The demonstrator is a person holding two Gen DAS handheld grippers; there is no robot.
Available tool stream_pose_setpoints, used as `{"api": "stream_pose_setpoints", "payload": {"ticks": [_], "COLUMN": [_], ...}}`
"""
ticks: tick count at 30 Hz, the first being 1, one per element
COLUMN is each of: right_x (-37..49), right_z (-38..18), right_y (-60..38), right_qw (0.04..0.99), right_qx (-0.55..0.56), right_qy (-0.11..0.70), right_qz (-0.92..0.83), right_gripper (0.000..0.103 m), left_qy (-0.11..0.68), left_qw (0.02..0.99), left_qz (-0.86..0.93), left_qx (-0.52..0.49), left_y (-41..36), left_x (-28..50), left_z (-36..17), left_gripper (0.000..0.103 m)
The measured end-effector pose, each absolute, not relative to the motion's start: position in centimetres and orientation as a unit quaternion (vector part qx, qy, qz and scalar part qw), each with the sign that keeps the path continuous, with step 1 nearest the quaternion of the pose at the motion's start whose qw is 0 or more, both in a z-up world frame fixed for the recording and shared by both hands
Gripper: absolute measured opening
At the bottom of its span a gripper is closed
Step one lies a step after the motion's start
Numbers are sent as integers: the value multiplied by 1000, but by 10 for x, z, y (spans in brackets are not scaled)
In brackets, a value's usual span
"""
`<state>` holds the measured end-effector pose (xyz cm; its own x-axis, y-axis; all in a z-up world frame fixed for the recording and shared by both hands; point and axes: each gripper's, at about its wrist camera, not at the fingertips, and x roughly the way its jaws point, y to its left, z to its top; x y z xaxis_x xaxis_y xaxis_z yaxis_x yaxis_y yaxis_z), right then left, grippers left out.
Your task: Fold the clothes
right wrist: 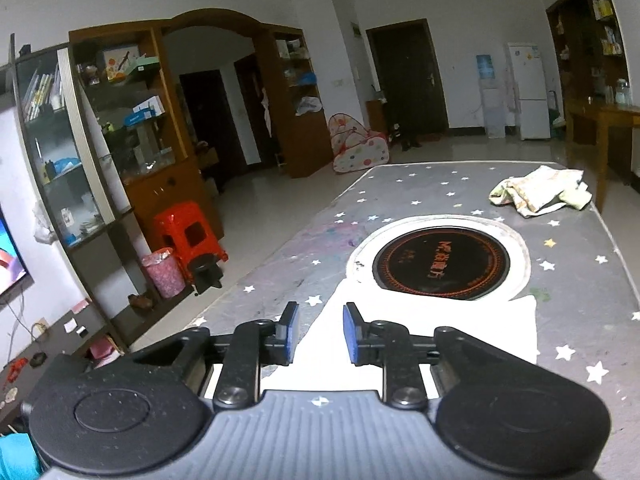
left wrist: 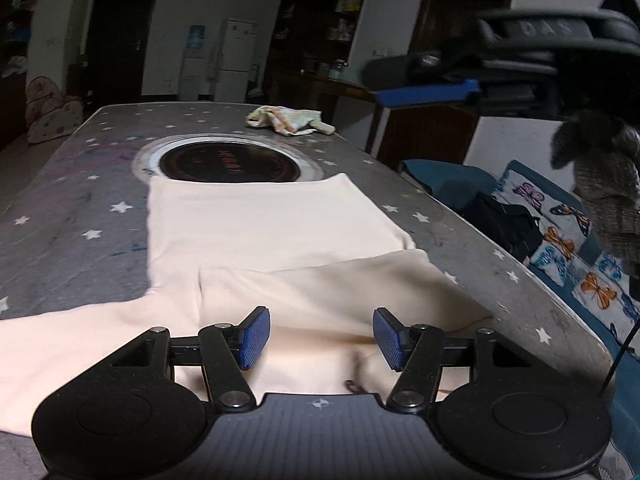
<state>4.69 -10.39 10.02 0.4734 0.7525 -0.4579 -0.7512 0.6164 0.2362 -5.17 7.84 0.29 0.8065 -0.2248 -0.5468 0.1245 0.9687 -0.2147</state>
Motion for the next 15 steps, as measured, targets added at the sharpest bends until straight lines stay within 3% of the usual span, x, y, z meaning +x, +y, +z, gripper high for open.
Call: {"api": "stream_pose_setpoints", "payload": {"ticks": [6, 15], "right_x": [62, 87], "right_z": [93, 39], "right_y": [-121, -143], "right_qw": [867, 849], "right_qx": [-64, -174], "right_qy": [283, 346], "right_qz": [405, 359], "right_gripper": [31, 31], "left_qy": [286, 284], "left_qw": [951, 952], "left_qz": [-73, -70], "left_qx": [-92, -93], "left_y": [92, 95], "left_x": [-57, -37], "left_z": [8, 10], "left_gripper": [61, 58]}}
